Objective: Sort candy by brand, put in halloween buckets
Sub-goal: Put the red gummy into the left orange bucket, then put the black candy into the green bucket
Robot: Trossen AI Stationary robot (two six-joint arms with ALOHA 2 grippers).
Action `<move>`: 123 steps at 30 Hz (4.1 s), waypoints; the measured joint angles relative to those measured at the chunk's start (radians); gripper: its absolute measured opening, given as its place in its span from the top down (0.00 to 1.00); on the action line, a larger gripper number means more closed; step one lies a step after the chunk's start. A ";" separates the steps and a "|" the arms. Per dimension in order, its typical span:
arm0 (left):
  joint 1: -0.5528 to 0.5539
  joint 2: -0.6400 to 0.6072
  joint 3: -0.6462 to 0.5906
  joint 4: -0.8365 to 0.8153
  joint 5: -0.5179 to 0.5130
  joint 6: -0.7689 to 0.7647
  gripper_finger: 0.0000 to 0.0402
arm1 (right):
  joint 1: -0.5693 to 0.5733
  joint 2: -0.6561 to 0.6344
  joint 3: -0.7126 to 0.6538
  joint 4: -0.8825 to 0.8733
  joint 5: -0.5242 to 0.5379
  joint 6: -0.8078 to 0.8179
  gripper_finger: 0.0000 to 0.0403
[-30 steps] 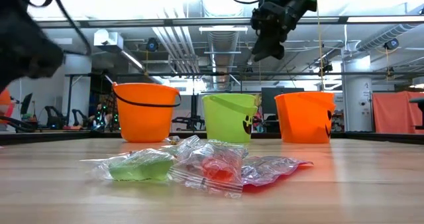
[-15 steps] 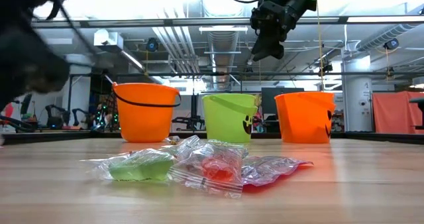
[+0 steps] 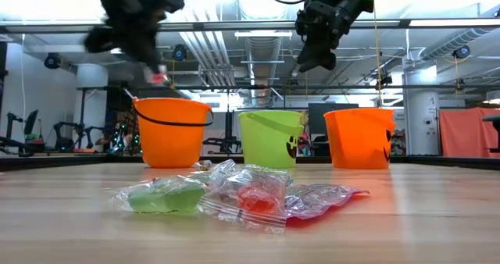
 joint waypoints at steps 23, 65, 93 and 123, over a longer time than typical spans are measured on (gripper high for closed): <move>0.722 0.129 0.093 0.055 0.534 0.628 0.72 | 0.042 -0.043 0.000 -0.020 0.028 0.096 0.65; -0.782 0.358 -0.259 0.290 0.395 -0.993 0.70 | 0.191 -0.124 -0.063 -0.151 0.018 0.090 0.65; -0.075 0.004 0.019 0.278 0.348 0.508 1.00 | 0.703 -0.377 -0.441 -0.170 0.013 0.951 0.76; -0.001 -0.080 0.389 -0.164 0.215 0.783 1.00 | 0.780 0.481 -0.119 0.670 0.304 0.145 0.52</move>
